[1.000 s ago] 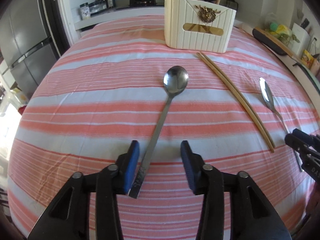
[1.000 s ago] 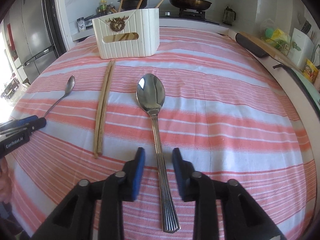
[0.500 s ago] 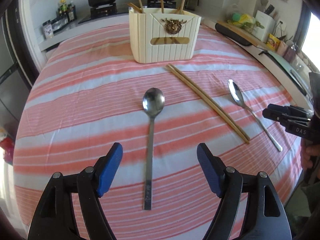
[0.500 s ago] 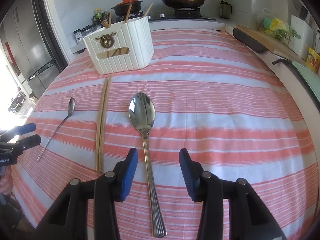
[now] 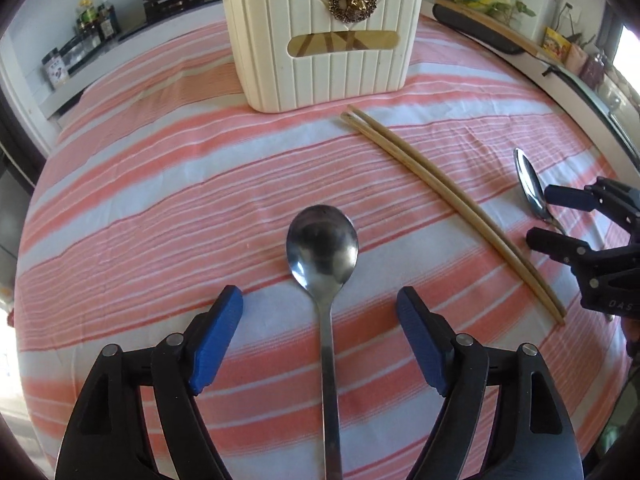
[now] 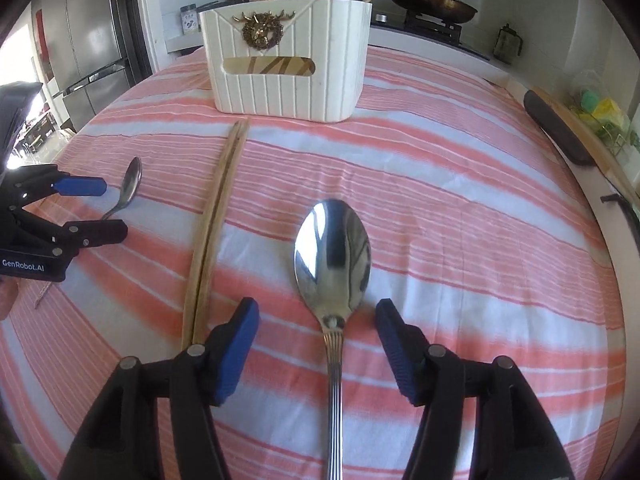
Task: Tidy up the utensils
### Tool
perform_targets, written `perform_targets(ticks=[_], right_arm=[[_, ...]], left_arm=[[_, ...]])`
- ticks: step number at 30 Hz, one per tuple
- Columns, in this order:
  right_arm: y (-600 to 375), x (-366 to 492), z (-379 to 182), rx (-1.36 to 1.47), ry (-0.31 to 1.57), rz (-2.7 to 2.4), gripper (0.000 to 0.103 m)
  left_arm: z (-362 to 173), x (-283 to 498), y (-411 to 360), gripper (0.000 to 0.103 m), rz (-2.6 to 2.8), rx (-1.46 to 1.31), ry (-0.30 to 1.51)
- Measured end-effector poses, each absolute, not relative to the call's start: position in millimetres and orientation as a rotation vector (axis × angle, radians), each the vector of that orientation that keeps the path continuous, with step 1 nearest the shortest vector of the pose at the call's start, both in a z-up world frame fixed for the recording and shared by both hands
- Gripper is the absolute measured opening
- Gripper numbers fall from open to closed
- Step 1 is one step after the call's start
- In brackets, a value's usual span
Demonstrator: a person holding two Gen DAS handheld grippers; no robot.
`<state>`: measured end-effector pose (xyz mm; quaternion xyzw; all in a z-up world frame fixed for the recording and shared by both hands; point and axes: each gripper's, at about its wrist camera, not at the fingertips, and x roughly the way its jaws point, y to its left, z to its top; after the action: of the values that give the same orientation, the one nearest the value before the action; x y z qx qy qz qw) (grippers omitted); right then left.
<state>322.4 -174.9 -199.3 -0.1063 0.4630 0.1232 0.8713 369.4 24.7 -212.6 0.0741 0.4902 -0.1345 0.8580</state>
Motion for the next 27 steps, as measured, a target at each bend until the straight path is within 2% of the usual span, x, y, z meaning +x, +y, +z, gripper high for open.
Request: perform_targets(ticks=[3, 4, 6, 7, 8, 13, 21, 27], right_arm=[[-171, 337, -200, -0.206, 0.967, 0.265, 0.064], [-171, 341, -200, -0.202, 0.963, 0.264, 0.064], [-173, 348, -200, -0.189, 0.952, 0.255, 0.061], [-174, 349, -200, -0.182, 0.947, 0.247, 0.049], [-175, 351, -198, -0.181, 0.938, 0.235, 0.041], [-191, 348, -185, -0.095, 0.902, 0.248, 0.042], [-205, 299, -125, -0.026, 0.734, 0.335, 0.042], [-207, 262, -94, -0.013, 0.632, 0.362, 0.042]], left_arm=[[-213, 379, 20, 0.08, -0.277, 0.148, 1.023], [-213, 380, 17, 0.073, -0.276, 0.143, 1.015], [-211, 381, 16, 0.052, -0.272, 0.141, 0.991], [-210, 382, 16, 0.036, -0.271, 0.135, 0.986], [-209, 384, 17, 0.036, -0.269, 0.126, 0.991], [-192, 374, 25, 0.036, -0.236, 0.098, 0.939], [-124, 319, 42, 0.036, -0.229, 0.034, 0.754], [-95, 287, 43, 0.036, -0.231, -0.022, 0.674]])
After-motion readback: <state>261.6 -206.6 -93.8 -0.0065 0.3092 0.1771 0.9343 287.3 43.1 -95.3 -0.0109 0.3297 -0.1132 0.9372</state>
